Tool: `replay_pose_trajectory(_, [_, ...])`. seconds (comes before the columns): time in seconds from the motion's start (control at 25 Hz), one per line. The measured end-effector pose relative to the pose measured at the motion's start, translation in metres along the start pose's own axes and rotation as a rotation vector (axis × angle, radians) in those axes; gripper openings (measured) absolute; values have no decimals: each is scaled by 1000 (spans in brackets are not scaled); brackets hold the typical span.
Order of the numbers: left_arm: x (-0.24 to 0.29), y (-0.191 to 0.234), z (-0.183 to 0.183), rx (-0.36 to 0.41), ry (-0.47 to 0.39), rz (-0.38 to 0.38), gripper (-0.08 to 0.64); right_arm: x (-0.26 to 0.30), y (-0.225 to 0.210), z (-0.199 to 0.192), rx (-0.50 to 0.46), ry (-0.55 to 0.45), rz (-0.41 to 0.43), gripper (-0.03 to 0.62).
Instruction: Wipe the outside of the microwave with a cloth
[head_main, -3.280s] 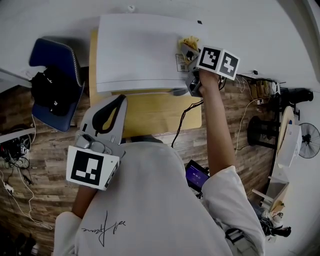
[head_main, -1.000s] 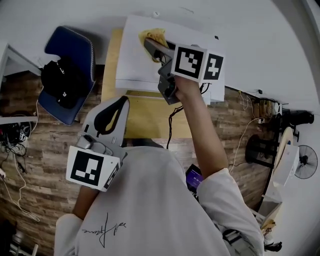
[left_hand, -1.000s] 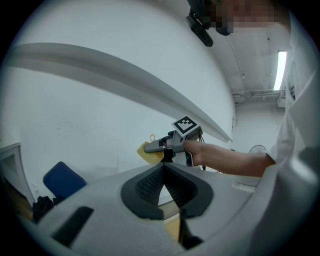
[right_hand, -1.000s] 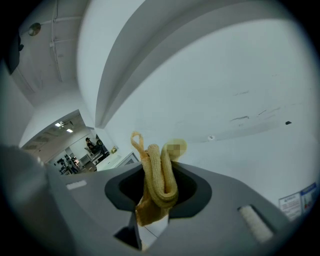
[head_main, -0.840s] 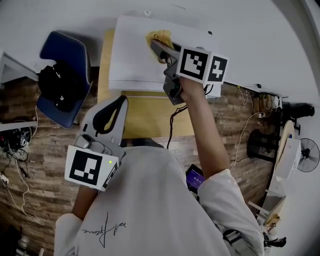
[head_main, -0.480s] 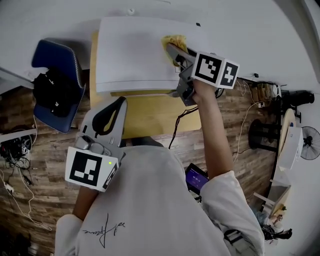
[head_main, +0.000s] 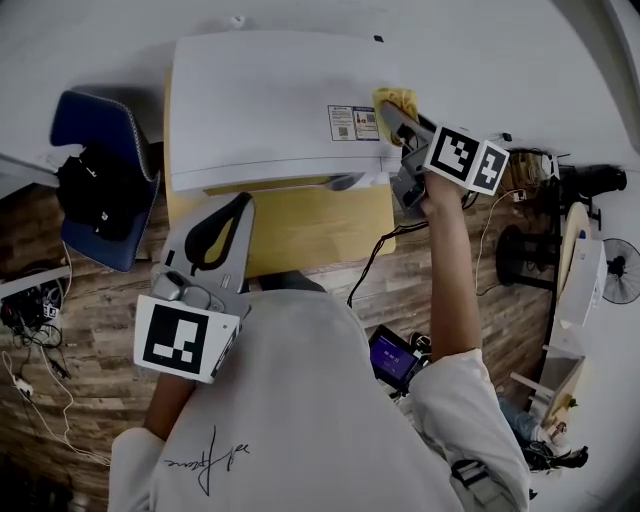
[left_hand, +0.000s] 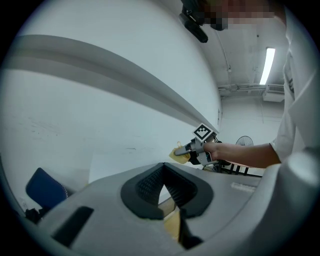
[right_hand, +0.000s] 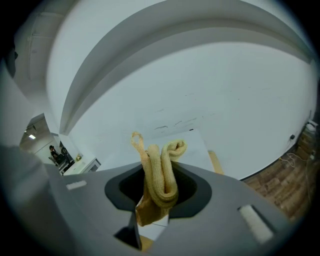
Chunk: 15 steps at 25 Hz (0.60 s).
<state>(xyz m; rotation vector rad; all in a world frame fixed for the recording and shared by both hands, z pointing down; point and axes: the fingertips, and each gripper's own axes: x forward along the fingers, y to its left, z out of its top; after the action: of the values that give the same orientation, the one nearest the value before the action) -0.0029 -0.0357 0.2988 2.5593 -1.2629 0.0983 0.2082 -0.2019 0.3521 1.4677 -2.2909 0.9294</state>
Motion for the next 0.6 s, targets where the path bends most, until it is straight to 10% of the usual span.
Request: replay_pose_trajectory(0.6, [5,-2,-4,4,25,-20,-8,-13,-79,-21,-153,75,-303,118])
